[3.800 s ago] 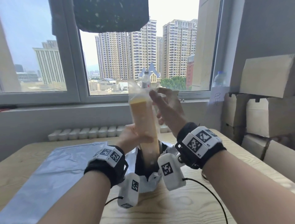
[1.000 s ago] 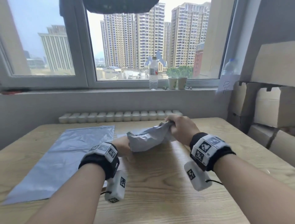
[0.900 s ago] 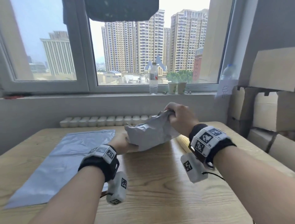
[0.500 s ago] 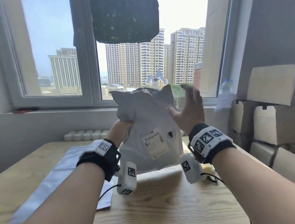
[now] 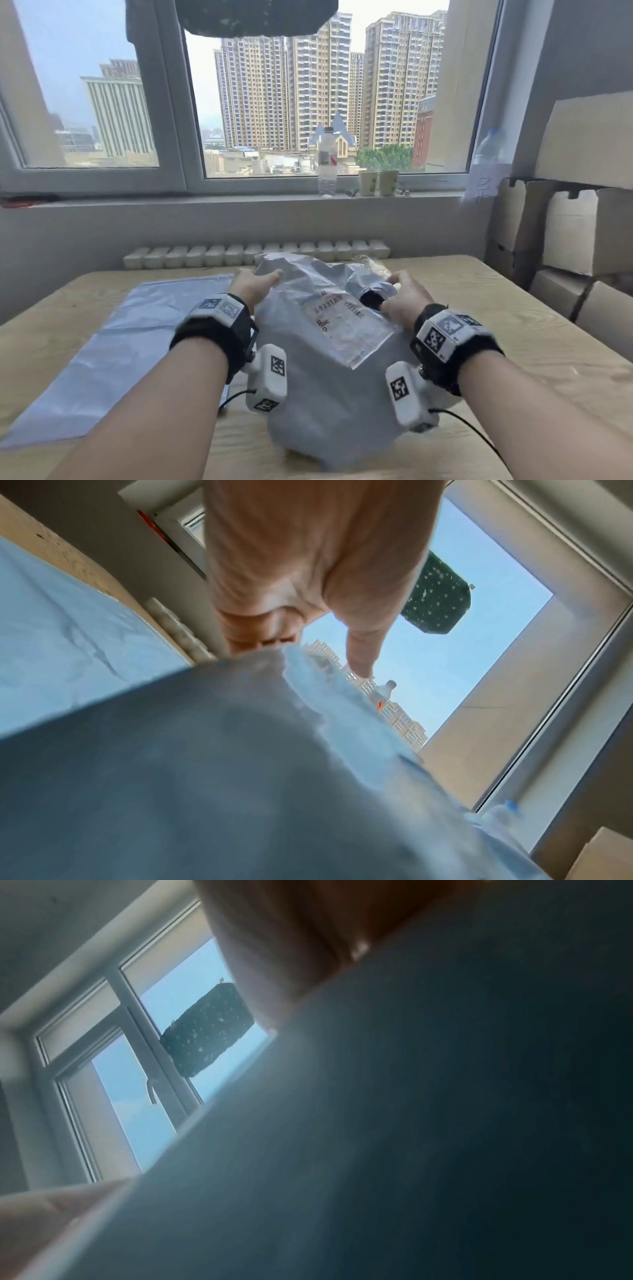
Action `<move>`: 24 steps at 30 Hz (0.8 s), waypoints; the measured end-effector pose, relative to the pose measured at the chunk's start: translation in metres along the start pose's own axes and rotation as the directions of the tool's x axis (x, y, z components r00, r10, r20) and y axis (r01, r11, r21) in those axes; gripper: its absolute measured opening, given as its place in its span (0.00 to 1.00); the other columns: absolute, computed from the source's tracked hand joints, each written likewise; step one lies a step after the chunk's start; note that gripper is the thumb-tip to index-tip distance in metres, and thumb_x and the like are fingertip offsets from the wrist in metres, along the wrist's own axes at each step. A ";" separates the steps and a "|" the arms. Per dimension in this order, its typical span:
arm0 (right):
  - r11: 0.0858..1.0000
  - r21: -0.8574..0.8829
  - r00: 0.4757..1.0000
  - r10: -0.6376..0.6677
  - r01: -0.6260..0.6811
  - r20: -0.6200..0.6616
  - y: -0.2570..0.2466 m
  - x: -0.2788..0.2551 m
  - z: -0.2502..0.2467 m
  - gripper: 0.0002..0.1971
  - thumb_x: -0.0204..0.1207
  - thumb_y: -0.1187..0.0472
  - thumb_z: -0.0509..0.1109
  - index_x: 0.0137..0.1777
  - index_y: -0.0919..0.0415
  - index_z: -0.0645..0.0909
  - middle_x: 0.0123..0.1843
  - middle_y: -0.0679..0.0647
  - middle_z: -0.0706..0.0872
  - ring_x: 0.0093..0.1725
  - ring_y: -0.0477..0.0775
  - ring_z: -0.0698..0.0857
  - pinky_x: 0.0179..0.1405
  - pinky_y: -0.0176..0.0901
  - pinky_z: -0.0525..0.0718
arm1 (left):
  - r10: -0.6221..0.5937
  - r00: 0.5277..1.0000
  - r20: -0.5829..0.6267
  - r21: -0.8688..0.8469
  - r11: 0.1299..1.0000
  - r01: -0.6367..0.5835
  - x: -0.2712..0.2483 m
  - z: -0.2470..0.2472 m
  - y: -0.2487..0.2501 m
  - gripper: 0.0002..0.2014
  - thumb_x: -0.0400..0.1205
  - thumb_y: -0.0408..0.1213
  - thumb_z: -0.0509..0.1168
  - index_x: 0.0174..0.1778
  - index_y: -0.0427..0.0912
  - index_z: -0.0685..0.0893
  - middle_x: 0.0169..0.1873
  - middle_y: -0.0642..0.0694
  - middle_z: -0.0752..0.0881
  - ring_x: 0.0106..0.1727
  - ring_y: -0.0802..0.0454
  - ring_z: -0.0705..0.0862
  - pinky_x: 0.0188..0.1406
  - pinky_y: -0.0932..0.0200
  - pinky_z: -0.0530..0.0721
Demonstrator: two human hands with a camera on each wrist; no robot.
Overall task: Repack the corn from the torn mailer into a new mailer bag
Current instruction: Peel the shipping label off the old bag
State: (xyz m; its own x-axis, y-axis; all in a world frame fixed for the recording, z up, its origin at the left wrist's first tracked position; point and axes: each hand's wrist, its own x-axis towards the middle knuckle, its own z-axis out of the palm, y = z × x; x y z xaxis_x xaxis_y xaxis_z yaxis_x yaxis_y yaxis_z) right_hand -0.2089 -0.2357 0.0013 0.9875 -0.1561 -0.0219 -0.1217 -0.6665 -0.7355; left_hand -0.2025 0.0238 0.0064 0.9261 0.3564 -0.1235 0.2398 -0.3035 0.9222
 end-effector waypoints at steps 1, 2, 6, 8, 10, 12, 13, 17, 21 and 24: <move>0.999 -0.039 1.000 0.009 -0.009 0.003 0.004 0.001 0.004 0.23 0.72 0.68 0.67 0.67 0.54 0.71 0.59 0.57 0.82 0.54 0.57 0.81 0.51 0.45 0.80 | -0.019 1.000 -0.005 0.082 0.996 0.019 -0.004 0.003 -0.002 0.43 0.71 0.51 0.75 0.75 0.30 0.67 0.66 0.36 0.79 0.66 0.40 0.81 0.67 0.42 0.80; 0.998 -0.065 1.000 0.025 -0.024 0.010 0.007 0.002 0.009 0.24 0.73 0.65 0.68 0.68 0.56 0.69 0.63 0.59 0.81 0.57 0.59 0.81 0.54 0.45 0.79 | -0.005 1.000 -0.015 0.167 0.986 0.008 -0.003 0.006 -0.005 0.47 0.72 0.50 0.75 0.80 0.33 0.58 0.71 0.37 0.74 0.72 0.39 0.76 0.71 0.44 0.76; 0.969 -0.248 0.999 0.018 -0.006 0.045 0.008 -0.002 0.020 0.32 0.73 0.50 0.70 0.75 0.54 0.66 0.73 0.63 0.69 0.68 0.64 0.76 0.66 0.50 0.74 | 0.120 0.992 0.045 0.394 0.910 -0.128 -0.005 0.010 -0.007 0.37 0.73 0.43 0.75 0.76 0.39 0.69 0.70 0.39 0.77 0.71 0.42 0.76 0.71 0.47 0.75; 0.902 -0.346 0.966 -0.252 0.258 0.064 -0.002 -0.011 0.021 0.24 0.72 0.54 0.72 0.69 0.51 0.74 0.70 0.56 0.73 0.67 0.58 0.76 0.66 0.48 0.75 | 0.125 0.978 0.169 0.456 0.869 -0.190 -0.011 0.010 -0.003 0.26 0.75 0.42 0.74 0.68 0.38 0.80 0.60 0.44 0.83 0.61 0.47 0.82 0.60 0.53 0.82; 0.790 -0.339 0.854 -0.421 0.511 0.306 -0.015 -0.023 0.023 0.18 0.72 0.58 0.75 0.63 0.50 0.81 0.64 0.49 0.81 0.59 0.48 0.79 0.59 0.40 0.78 | 0.064 0.950 0.305 0.531 0.817 -0.225 -0.021 0.014 -0.002 0.20 0.77 0.41 0.73 0.64 0.40 0.84 0.55 0.47 0.86 0.53 0.51 0.83 0.43 0.61 0.81; 0.748 -0.335 0.753 -0.318 0.572 0.576 -0.022 -0.035 0.029 0.20 0.70 0.57 0.78 0.62 0.49 0.84 0.58 0.48 0.85 0.54 0.47 0.80 0.54 0.39 0.77 | -0.024 0.922 0.386 0.629 0.738 -0.244 -0.028 0.021 -0.009 0.22 0.77 0.42 0.73 0.67 0.44 0.83 0.62 0.47 0.85 0.58 0.50 0.83 0.45 0.63 0.79; 0.728 -0.365 0.718 -0.244 0.580 0.652 -0.022 -0.038 0.034 0.23 0.67 0.55 0.80 0.63 0.47 0.84 0.58 0.49 0.84 0.56 0.49 0.81 0.55 0.39 0.76 | -0.071 0.906 0.417 0.677 0.690 -0.257 -0.031 0.025 -0.014 0.24 0.76 0.43 0.73 0.69 0.46 0.82 0.65 0.48 0.84 0.62 0.50 0.83 0.49 0.62 0.79; 0.582 -0.501 0.665 -0.094 0.641 0.741 -0.006 -0.043 0.057 0.41 0.57 0.43 0.83 0.72 0.39 0.73 0.77 0.47 0.72 0.73 0.53 0.73 0.74 0.51 0.72 | -0.131 0.861 0.491 0.779 0.509 -0.366 -0.032 0.034 -0.038 0.36 0.72 0.46 0.77 0.77 0.53 0.72 0.75 0.49 0.74 0.71 0.49 0.76 0.70 0.54 0.76; 0.575 -0.508 0.693 -0.151 0.641 0.704 0.001 -0.042 0.072 0.45 0.56 0.40 0.83 0.74 0.43 0.71 0.77 0.48 0.72 0.74 0.54 0.72 0.74 0.54 0.72 | -0.120 0.874 0.471 0.819 0.428 -0.382 -0.027 0.035 -0.048 0.47 0.68 0.44 0.80 0.81 0.54 0.63 0.79 0.50 0.68 0.76 0.48 0.71 0.72 0.54 0.74; 0.613 -0.489 0.738 -0.244 0.621 0.630 0.001 -0.043 0.084 0.36 0.57 0.38 0.81 0.66 0.47 0.78 0.68 0.50 0.80 0.65 0.54 0.78 0.66 0.49 0.78 | -0.015 0.910 0.414 0.823 0.435 -0.367 -0.024 0.034 -0.049 0.47 0.65 0.40 0.82 0.80 0.50 0.66 0.77 0.48 0.70 0.75 0.48 0.72 0.73 0.53 0.74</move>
State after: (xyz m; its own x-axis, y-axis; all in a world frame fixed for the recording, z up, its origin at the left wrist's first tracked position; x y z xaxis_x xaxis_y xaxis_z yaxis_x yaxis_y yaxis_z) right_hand -0.2431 -0.1686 -0.0551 0.8211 0.5067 -0.2628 0.4893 -0.8619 -0.1328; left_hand -0.2270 0.0004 -0.0484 0.9600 -0.0366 -0.2778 0.0042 -0.9895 0.1447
